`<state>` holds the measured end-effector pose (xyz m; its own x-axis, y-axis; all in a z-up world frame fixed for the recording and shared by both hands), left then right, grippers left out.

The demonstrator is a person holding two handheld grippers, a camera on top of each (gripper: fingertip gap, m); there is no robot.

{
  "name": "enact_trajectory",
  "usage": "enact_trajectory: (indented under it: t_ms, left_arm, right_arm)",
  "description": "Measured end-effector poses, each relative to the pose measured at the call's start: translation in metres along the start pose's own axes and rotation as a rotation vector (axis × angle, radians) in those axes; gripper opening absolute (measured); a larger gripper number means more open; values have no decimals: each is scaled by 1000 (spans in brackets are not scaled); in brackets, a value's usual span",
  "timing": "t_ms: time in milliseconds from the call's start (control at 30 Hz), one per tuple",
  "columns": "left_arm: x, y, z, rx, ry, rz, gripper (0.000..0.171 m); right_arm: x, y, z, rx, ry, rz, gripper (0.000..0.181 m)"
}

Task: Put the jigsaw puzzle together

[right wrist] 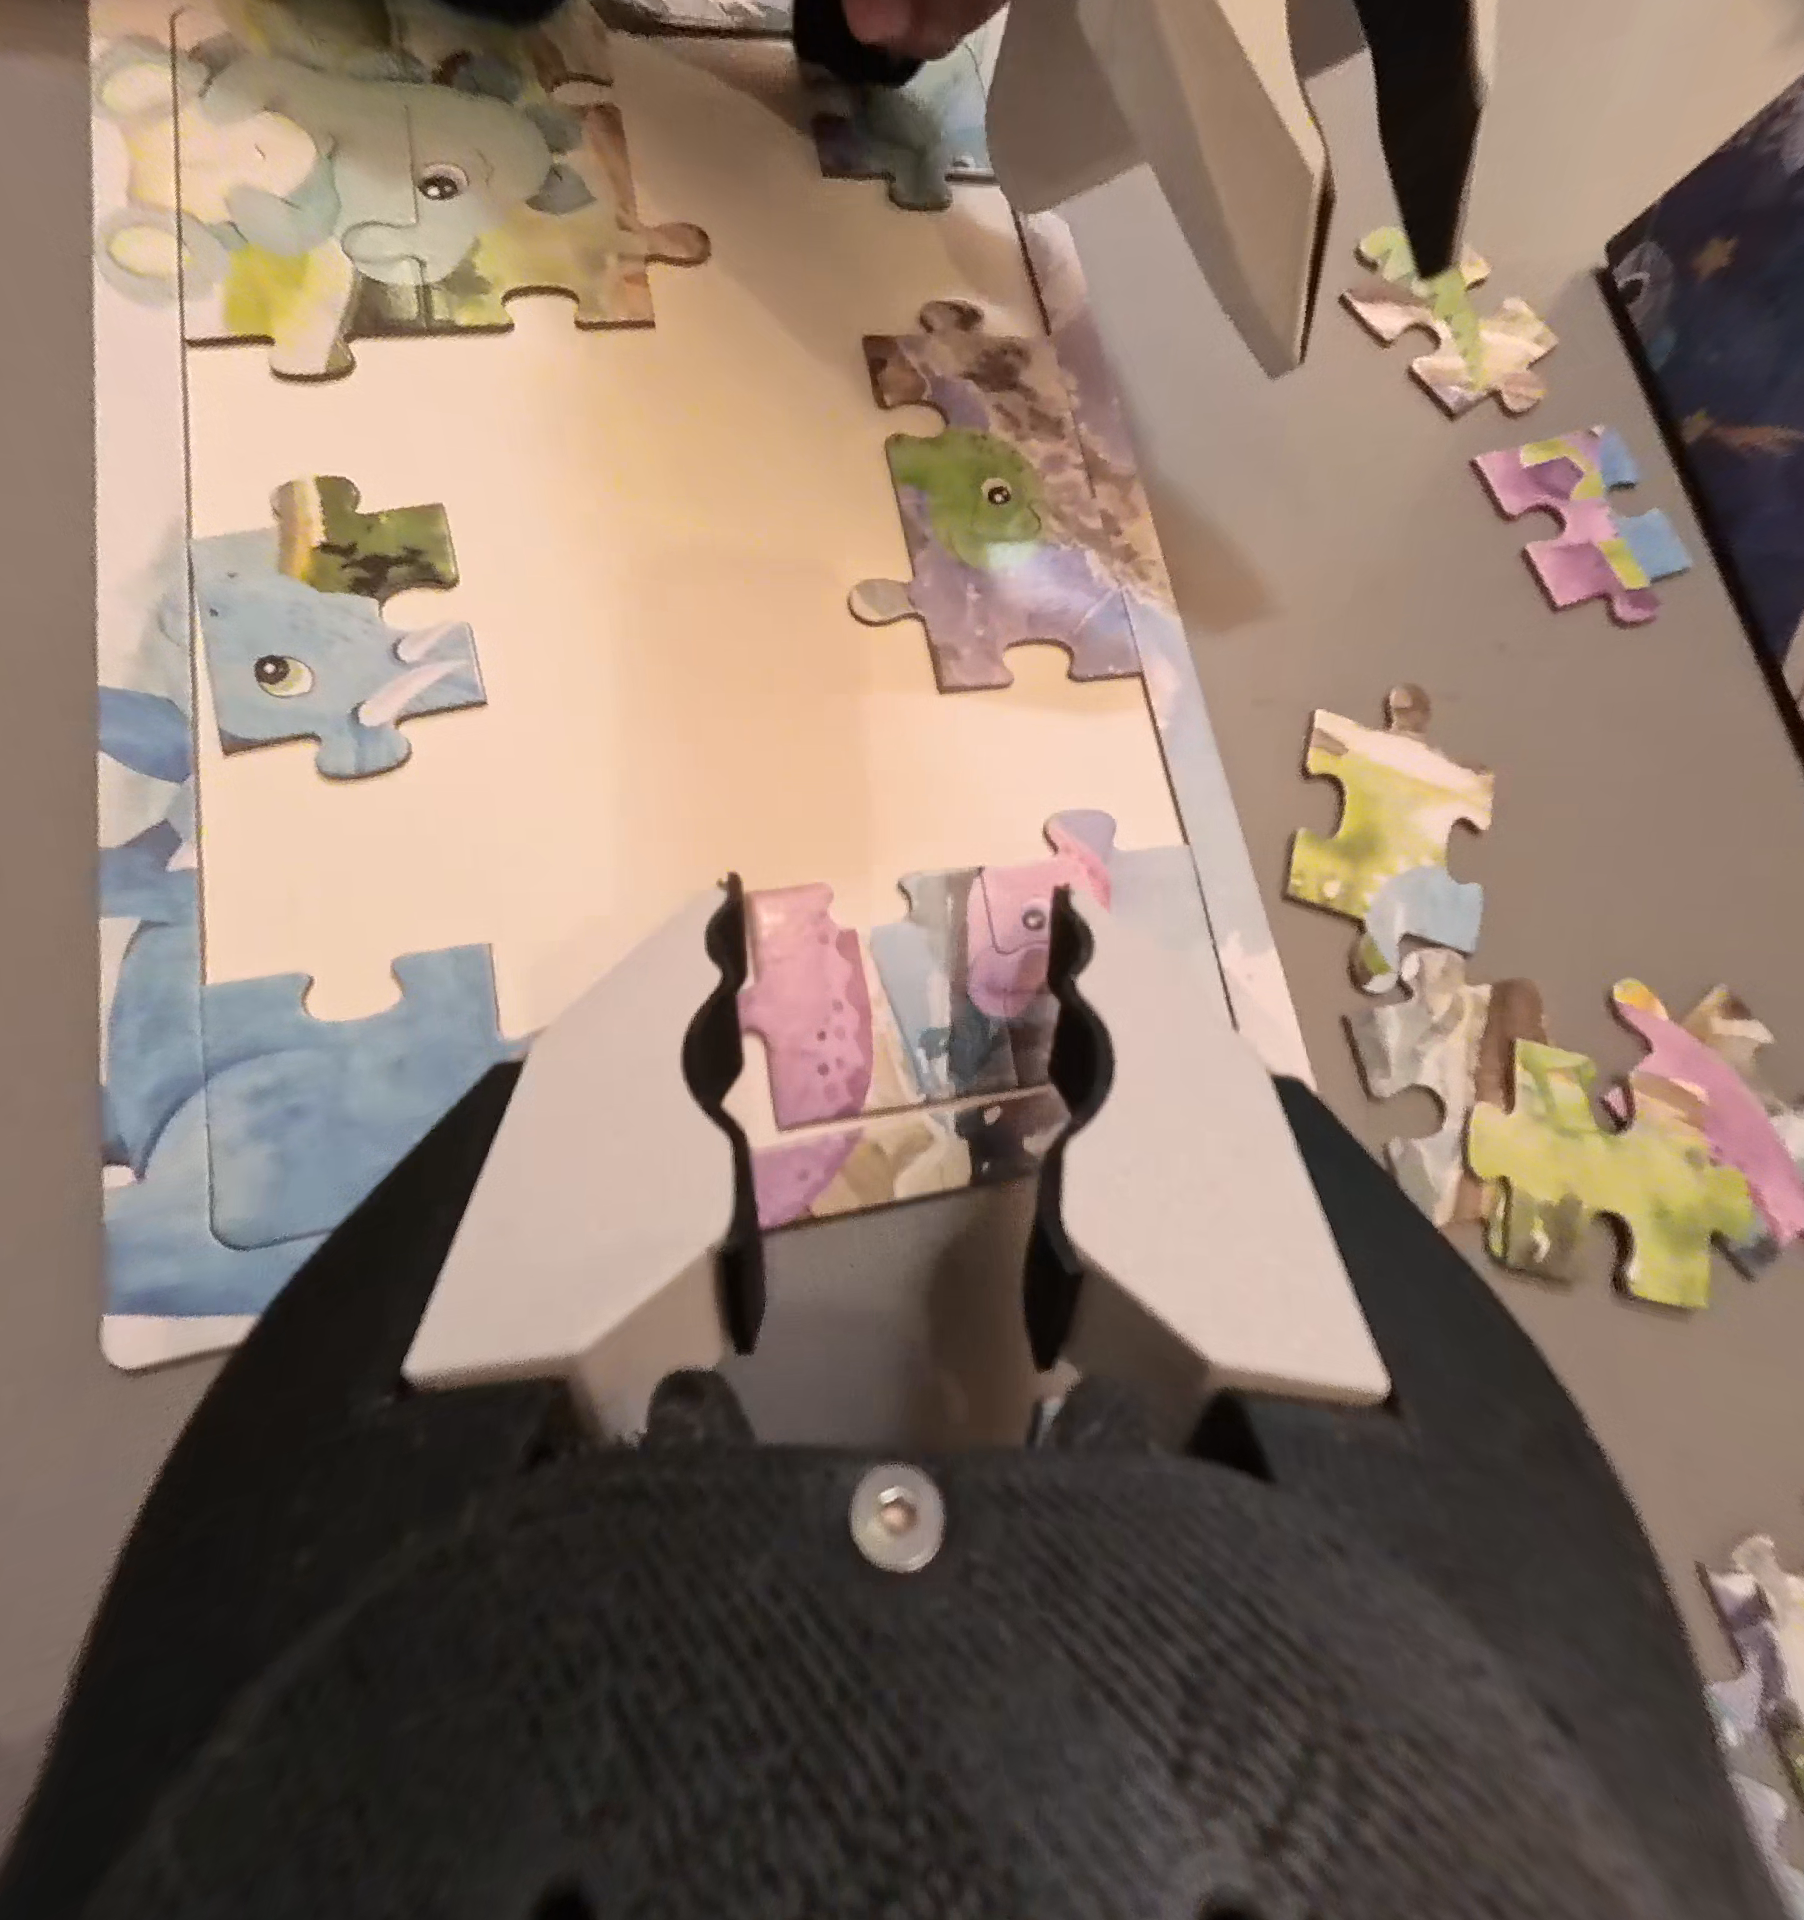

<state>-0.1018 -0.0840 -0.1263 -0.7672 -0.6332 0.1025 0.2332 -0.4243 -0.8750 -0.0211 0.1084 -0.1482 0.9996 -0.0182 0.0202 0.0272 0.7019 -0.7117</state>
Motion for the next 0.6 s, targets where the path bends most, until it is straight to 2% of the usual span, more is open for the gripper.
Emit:
enact_trajectory:
  t_ms: [267, 467, 600]
  left_arm:
    - [-1, 0, 0, -2, 21, 12, 38]
    - [-14, -3, 1, -7, 56, -46, 38]
    - [-37, -10, 5, -25, 112, -121, 38]
  right_arm:
    - [-1, 5, 4, 10, -19, -32, 54]
    - [-2, 9, 10, 19, -11, -57, 57]
    - [-3, 5, 26, -84, -6, -64, 54]
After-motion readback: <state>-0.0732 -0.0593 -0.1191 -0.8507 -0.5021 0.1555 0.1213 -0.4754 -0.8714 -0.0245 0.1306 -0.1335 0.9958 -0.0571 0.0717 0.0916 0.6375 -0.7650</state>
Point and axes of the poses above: each gripper's, where its closed fingertips meet, z back along the fingers, y out of its underside, x = y × z across the jaws, the point moved 8 cm from there along z, back along the fingers, and after that the axes turned 13 degrees about -y, right-handed, at the moved point
